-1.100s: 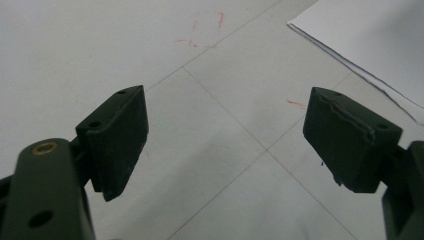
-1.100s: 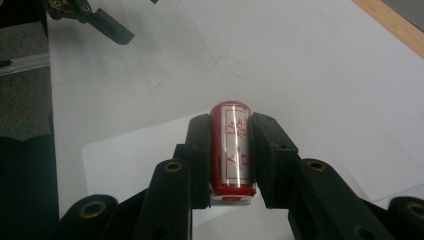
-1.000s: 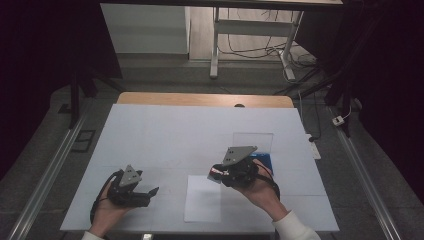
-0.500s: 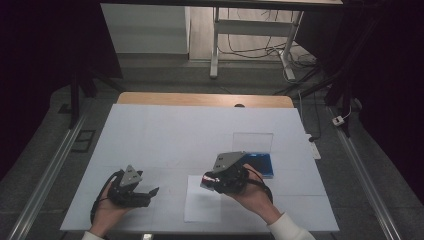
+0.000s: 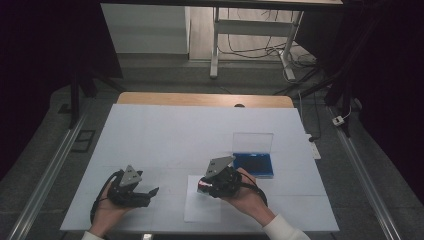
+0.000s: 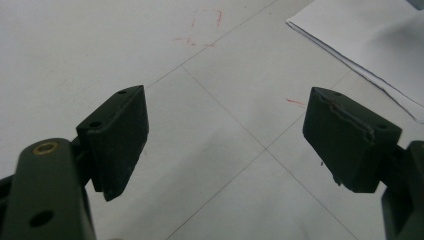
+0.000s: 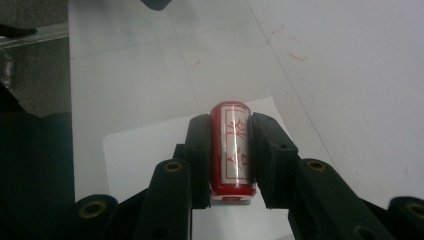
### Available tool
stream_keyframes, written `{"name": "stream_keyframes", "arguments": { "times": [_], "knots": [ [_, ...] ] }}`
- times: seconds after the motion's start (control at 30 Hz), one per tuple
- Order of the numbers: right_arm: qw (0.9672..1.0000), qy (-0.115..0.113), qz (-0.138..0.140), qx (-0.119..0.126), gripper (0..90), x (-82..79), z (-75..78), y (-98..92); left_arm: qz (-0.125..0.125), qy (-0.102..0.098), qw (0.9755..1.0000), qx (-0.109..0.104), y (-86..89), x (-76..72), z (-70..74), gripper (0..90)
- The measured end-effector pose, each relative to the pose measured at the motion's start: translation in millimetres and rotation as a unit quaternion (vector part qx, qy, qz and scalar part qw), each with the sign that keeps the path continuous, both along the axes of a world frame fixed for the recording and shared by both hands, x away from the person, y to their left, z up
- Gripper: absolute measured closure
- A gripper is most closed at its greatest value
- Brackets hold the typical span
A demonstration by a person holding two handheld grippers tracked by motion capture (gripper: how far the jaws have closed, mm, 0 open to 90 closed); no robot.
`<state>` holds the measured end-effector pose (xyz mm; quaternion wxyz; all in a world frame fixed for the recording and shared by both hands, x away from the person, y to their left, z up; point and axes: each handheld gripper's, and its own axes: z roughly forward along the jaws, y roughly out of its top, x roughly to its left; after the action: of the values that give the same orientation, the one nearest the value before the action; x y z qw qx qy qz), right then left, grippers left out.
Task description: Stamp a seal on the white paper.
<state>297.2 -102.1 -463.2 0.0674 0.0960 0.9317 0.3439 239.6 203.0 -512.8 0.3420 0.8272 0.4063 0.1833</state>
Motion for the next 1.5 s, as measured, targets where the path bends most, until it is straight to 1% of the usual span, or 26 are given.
{"name": "stream_keyframes", "arguments": {
  "times": [0.1,0.23,0.3,0.53,0.7,0.73,0.87,1.17,1.5],
  "knots": [
    [1.0000,0.000,-0.003,-0.002,69.7,0.9,-4.3,1.8,0.000,0.001,1.0000,0.001,-0.5,0.4,-0.6,18.6],
    [0.9999,0.005,-0.001,-0.011,69.7,1.9,-10.7,4.5,-0.001,0.001,1.0000,0.002,-0.6,0.3,-0.6,18.8],
    [0.9999,0.007,-0.001,-0.011,69.7,2.0,-13.4,5.7,-0.002,0.001,1.0000,0.000,-0.4,0.2,-0.5,19.0],
    [0.9998,0.009,-0.002,-0.015,69.7,2.4,-16.4,6.6,-0.003,0.002,1.0000,0.002,-0.5,0.2,-0.6,19.4],
    [0.9997,0.010,-0.003,-0.021,69.7,3.2,-19.2,7.3,-0.004,0.002,1.0000,0.003,-0.3,0.2,-0.6,19.6],
    [0.9996,0.009,-0.002,-0.026,69.7,3.4,-19.1,7.2,-0.004,0.002,1.0000,0.003,-0.3,0.3,-0.7,19.6],
    [0.9996,0.011,-0.004,-0.024,69.7,3.8,-21.3,7.5,-0.004,0.002,1.0000,0.001,-0.2,0.3,-0.9,19.6],
    [0.9994,0.012,-0.002,-0.031,69.6,5.1,-26.3,8.4,-0.003,0.003,1.0000,0.000,0.2,0.1,-0.5,19.6],
    [0.9994,0.014,-0.002,-0.032,69.6,5.3,-26.6,8.4,-0.002,0.003,1.0000,0.001,0.5,0.2,-0.6,19.6]
  ]
}}
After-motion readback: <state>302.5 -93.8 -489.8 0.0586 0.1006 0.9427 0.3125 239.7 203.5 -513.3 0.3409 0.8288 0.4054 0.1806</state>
